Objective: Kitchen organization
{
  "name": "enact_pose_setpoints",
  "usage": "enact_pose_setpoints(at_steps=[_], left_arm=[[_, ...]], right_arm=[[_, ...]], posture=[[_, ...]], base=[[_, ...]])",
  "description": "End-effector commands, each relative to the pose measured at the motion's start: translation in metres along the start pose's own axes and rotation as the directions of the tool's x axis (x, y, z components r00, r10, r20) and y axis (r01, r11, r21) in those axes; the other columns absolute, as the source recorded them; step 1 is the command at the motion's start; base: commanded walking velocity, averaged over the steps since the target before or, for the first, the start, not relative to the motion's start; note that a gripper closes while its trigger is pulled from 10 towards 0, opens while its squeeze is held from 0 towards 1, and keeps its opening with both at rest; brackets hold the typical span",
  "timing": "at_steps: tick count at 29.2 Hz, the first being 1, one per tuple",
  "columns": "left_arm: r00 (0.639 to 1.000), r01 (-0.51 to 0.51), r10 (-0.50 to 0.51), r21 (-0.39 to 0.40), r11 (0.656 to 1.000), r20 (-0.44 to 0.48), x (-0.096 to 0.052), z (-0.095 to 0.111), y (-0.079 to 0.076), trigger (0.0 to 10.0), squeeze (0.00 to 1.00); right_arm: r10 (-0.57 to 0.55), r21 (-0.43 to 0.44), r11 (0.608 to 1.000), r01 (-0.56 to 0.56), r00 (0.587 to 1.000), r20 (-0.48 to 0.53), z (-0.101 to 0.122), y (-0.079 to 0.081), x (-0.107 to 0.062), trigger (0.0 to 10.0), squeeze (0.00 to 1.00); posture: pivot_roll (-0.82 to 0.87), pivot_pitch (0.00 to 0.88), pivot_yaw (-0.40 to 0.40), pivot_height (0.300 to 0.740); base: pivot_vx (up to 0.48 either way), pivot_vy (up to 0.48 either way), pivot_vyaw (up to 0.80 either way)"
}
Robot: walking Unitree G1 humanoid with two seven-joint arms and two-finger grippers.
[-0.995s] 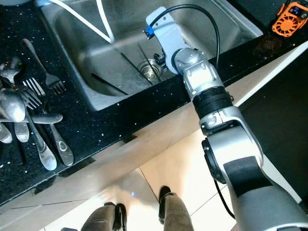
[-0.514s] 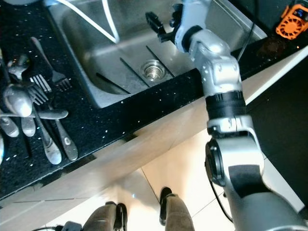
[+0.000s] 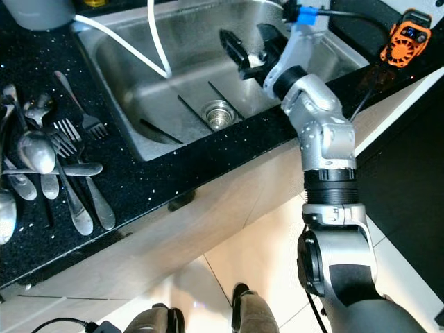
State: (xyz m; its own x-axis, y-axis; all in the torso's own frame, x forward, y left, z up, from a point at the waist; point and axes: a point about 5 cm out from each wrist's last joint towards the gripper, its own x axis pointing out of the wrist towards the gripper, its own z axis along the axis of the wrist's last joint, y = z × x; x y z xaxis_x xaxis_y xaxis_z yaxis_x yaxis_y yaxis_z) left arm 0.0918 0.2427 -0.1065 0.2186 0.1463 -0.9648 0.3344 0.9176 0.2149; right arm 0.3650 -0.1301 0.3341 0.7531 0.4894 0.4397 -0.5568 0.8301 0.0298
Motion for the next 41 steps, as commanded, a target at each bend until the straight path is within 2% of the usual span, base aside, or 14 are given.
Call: enact_pose_setpoints(at_steps=[1,2,4,5,8,16,22,28,30,32,41], left_arm=[[1.0,-0.007,0.004,-0.112,0.994,-0.025,0.0,-0.008,-0.002,10.0,0.0],[1.0,-0.007,0.004,-0.112,0.994,-0.025,0.0,-0.008,-0.002,10.0,0.0],[1.0,-0.005,0.002,-0.193,0.981,-0.015,0.0,-0.005,-0.003,10.0,0.0],[1.0,-0.005,0.002,-0.193,0.981,-0.015,0.0,-0.005,-0.003,10.0,0.0],[1.0,0.006,-0.008,-0.292,0.956,-0.008,0.001,-0.002,-0.008,10.0,0.0],[1.0,0.03,-0.029,-0.316,0.948,0.007,0.001,0.001,-0.014,10.0,0.0],[0.999,0.04,-0.038,-0.283,0.958,0.011,0.002,0.003,-0.018,10.0,0.0],[0.999,0.043,-0.038,-0.25,0.967,0.022,0.002,0.005,-0.018,10.0,0.0],[0.998,0.048,-0.041,-0.177,0.983,0.042,0.002,0.008,-0.017,10.0,0.0],[0.997,0.053,-0.045,-0.148,0.988,0.056,0.001,0.011,-0.017,10.0,0.0],[0.996,0.056,-0.044,-0.151,0.987,0.082,0.001,0.017,-0.013,10.0,0.0]], right_arm=[[-0.003,0.02,1.0,0.003,1.0,0.017,0.001,0.0,-0.005,10.0,0.0],[-0.003,0.02,1.0,0.003,1.0,0.017,0.001,0.0,-0.005,10.0,0.0],[0.018,0.034,0.999,-0.018,1.0,0.013,-0.004,0.005,-0.009,10.0,0.0],[0.018,0.034,0.999,-0.018,1.0,0.013,-0.004,0.005,-0.009,10.0,0.0],[0.119,0.046,0.992,-0.119,0.993,-0.013,-0.016,0.022,-0.016,10.0,0.0],[0.235,0.093,0.968,-0.235,0.972,0.005,-0.023,0.042,-0.026,10.0,0.0],[0.351,0.142,0.927,-0.348,0.936,0.001,-0.034,0.066,-0.035,10.0,0.0],[0.409,0.178,0.899,-0.401,0.912,-0.011,-0.045,0.082,-0.041,10.0,0.0],[0.421,0.201,0.891,-0.408,0.907,-0.026,-0.053,0.089,-0.042,10.0,0.0],[0.409,0.216,0.895,-0.391,0.911,-0.044,-0.061,0.092,-0.041,10.0,0.0],[0.351,0.208,0.922,-0.328,0.932,-0.087,-0.073,0.096,-0.037,10.0,0.0]], posture=[[0.04,0.15,-0.029,0.74],[0.04,0.15,-0.029,0.74],[0.04,0.14,-0.029,0.74],[0.04,0.14,-0.029,0.74],[0.04,0.133,-0.029,0.74],[0.04,0.123,-0.026,0.74],[0.04,0.114,-0.022,0.74],[0.05,0.108,-0.023,0.74],[0.05,0.101,-0.023,0.74],[0.06,0.091,-0.025,0.74],[0.06,0.083,-0.025,0.74]], base=[[0.0,0.0,0.0],[0.0,0.0,0.0],[0.0,0.0,0.0],[0.0,0.0,0.0],[0.0,0.0,0.0],[0.0,0.0,0.69],[0.0,0.0,0.74],[0.0,0.0,0.74],[0.0,0.0,0.74],[0.0,0.0,0.74],[0.0,0.0,0.73]])
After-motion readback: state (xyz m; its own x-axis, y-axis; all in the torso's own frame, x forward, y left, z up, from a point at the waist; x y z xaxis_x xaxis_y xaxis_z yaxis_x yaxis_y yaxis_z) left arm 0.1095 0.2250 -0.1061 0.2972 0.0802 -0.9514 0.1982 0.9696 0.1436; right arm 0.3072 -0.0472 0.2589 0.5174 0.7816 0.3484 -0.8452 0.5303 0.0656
